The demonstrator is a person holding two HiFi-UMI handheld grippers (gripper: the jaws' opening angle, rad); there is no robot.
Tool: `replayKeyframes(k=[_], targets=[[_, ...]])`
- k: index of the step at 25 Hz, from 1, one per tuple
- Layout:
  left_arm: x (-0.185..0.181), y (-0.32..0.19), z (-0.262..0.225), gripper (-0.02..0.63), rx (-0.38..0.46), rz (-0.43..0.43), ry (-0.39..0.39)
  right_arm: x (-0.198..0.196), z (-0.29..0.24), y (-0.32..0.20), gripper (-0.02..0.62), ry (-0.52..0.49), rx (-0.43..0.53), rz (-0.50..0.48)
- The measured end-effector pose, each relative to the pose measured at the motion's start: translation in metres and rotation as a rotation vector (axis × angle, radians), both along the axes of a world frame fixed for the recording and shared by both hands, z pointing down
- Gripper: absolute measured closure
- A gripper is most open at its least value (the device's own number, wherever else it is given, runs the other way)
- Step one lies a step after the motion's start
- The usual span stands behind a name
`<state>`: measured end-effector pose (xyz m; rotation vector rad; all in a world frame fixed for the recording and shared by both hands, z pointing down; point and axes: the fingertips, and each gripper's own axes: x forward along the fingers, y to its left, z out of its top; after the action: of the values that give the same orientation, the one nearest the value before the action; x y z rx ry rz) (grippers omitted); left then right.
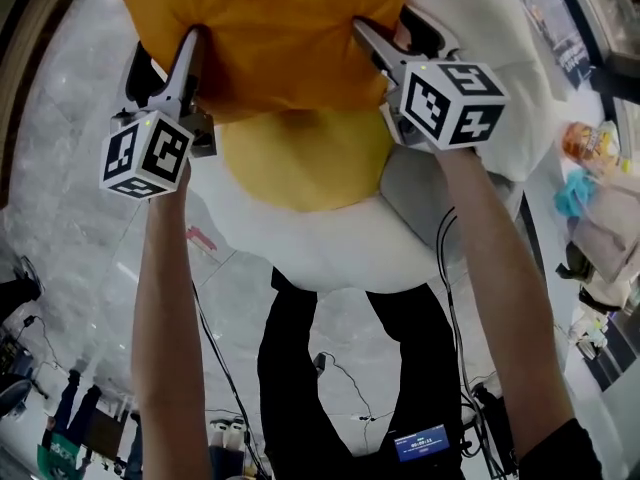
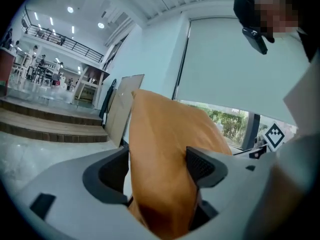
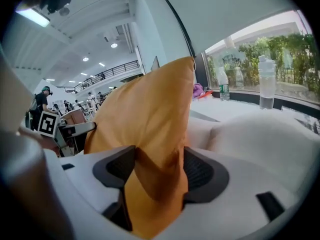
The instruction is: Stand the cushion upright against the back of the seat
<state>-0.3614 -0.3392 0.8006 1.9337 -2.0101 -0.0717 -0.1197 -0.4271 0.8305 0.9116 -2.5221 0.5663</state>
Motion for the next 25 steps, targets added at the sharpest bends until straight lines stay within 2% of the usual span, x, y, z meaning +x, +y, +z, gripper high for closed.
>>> replayKeyframes(k=[7, 19, 25], targets=[[0.013, 0.014, -0.001, 0.190, -0.118, 0.043, -0.079, 0.009, -0.005, 0.008, 0.272, 0.071, -0.049, 0.006], [0.026, 0.067, -0.019, 0.187, -0.182, 0.001, -0.017, 0.036, -0.019, 0.056, 0.273, 0.120, -0.149, -0.004], [0.041, 0.081, -0.057, 0.189, -0.152, 0.024, -0.048, 0.043, -0.046, 0.079, 0.273, 0.133, -0.160, -0.013]])
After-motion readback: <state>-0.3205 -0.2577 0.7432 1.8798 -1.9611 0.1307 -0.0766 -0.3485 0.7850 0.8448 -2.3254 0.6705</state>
